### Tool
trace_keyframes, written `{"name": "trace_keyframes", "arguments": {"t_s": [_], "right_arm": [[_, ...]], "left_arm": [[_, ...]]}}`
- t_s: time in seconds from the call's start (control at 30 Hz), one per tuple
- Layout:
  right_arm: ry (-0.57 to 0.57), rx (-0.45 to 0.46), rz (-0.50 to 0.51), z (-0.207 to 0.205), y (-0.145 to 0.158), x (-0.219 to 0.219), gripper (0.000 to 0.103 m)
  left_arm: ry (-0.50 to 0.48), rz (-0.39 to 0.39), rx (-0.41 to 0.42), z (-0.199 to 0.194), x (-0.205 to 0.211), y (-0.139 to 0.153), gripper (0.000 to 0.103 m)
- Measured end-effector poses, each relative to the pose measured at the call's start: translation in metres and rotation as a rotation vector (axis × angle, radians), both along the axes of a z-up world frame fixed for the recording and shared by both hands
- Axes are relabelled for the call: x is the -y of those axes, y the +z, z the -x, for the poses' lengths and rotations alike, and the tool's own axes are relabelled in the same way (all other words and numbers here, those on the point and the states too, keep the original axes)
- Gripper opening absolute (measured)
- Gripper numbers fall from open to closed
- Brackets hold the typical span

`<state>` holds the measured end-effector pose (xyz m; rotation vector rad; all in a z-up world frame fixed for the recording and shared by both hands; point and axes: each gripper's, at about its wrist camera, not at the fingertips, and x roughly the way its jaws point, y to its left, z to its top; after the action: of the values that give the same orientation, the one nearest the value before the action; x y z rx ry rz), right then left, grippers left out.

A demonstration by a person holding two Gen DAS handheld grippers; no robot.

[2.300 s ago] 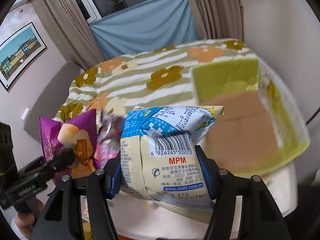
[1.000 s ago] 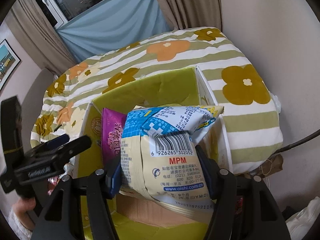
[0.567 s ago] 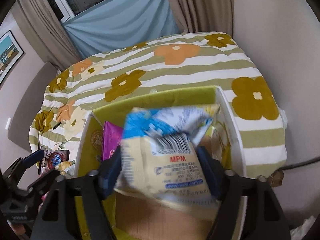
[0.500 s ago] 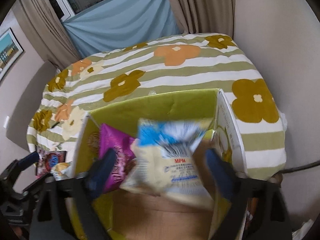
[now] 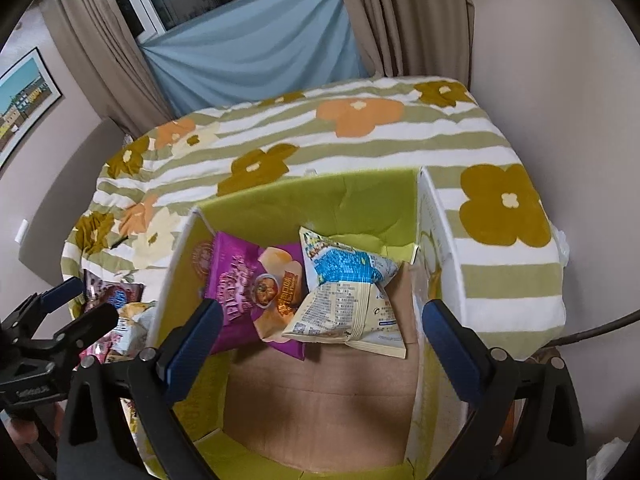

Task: Organize snacks
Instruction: 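Withdraw both tools from the box back toward the snack pile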

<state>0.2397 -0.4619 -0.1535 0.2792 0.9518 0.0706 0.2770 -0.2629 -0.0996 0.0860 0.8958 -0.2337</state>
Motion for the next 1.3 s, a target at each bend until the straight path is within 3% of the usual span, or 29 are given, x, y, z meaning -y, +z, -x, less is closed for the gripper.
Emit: {"name": "trace_keyframes", "arguments": {"t_s": [0.27,0.47,0.73,1.07,1.3], "right_arm": [[0.077,0.100,0.035,0.023,0.043,-0.013,0.099],[0.114,0.124,0.020,0.041,0.059,-0.030,0.099],[0.163,0.147,0.014,0.079,0.069,-0.075,0.099],[0.152,0.161,-0.033,0.128,0.064,-0.160,0.099],[0.129,0.139,-0.046,0.156,0.048,-0.224,0.099]], "left_arm": [[0.050,0.023,0.059,0.035,-0.016,0.035,0.102],[0.095,0.002,0.098,0.070,-0.041,0.055,0.102],[0.154,0.010,0.132,0.123,-0.105,0.070,0.102],[0.158,0.018,0.101,0.171,-0.206,0.062,0.102],[0.124,0.048,0.029,0.190,-0.271,0.033,0.102]]}}
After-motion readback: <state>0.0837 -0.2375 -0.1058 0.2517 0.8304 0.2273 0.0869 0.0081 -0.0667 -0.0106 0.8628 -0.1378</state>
